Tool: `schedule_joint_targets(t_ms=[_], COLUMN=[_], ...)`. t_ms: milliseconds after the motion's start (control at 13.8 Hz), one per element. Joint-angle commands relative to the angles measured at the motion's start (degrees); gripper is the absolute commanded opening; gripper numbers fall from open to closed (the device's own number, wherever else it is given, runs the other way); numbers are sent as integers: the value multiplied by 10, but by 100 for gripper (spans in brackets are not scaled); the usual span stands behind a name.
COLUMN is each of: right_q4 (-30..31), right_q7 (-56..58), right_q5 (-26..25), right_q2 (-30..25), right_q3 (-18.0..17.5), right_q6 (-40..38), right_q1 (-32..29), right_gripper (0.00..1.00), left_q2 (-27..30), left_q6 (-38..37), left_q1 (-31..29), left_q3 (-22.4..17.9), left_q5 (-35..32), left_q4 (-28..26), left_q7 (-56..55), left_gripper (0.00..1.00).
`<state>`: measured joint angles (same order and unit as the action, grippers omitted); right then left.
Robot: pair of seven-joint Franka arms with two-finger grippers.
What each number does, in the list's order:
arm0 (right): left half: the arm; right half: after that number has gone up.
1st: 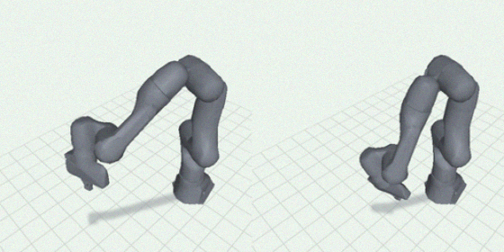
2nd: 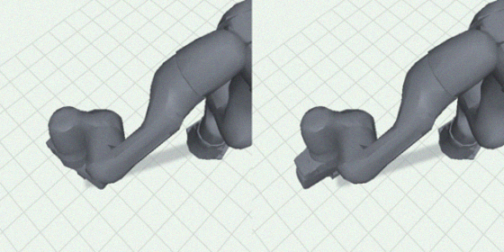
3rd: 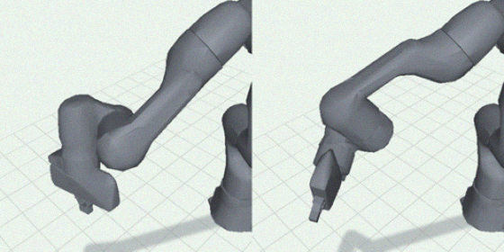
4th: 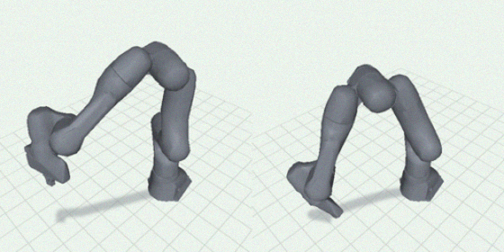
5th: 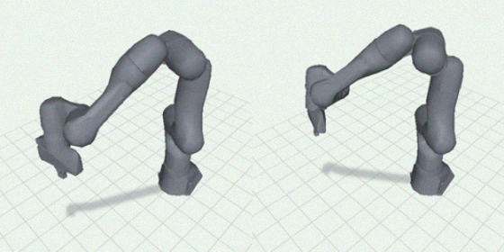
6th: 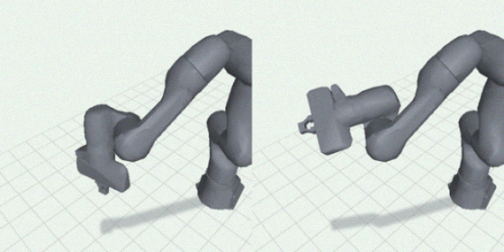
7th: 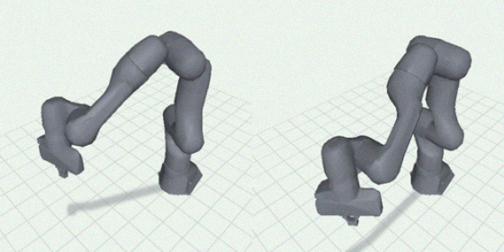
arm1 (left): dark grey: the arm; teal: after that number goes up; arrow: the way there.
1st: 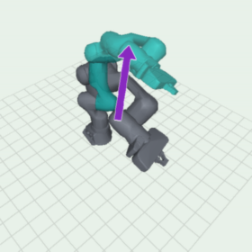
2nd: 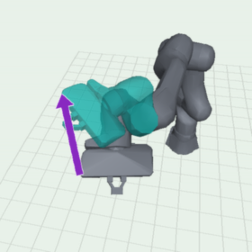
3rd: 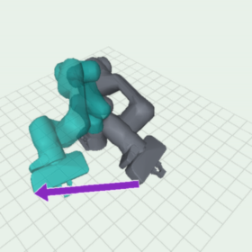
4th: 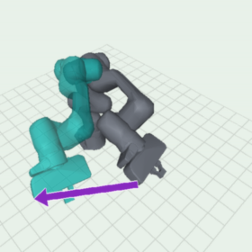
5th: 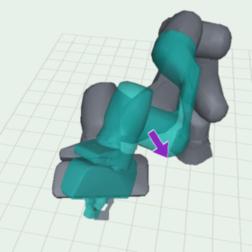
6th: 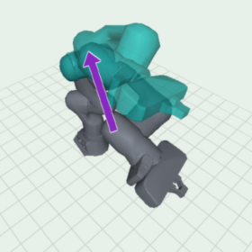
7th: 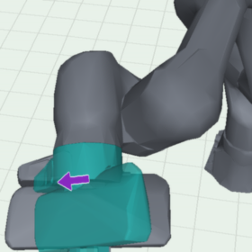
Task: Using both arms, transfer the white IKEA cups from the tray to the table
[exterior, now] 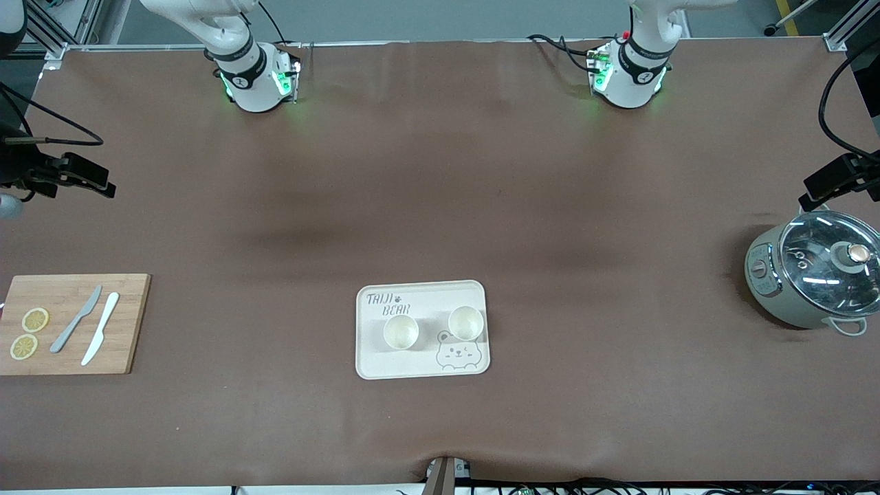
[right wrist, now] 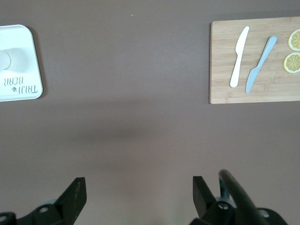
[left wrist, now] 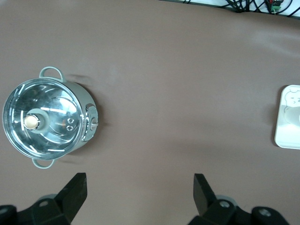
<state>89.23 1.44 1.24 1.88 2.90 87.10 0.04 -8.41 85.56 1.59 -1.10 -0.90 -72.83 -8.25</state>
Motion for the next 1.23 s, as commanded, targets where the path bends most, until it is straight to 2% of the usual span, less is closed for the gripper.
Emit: schedule_joint_targets(t_ms=[0,580,1159], right_q4=[9,10,-10], right_q7=[3,1,-4], right_q5=[-7,-6,6], right_q2=[-8,-7,0], right_q3=[-4,-5,-6], right_q6=[5,8,11], right_q1=[-3,-2,10], right_gripper=[100,100,100], left_q2=[15,10,-73], left_q6=[-2,-1,19], left_q1=[3,2,35], left_q3=[-7,-6,5], left_q5=[9,14,12], left_q4=[-4,-4,-6], left_q7=[1,-5,-26], left_gripper=[100,100,100])
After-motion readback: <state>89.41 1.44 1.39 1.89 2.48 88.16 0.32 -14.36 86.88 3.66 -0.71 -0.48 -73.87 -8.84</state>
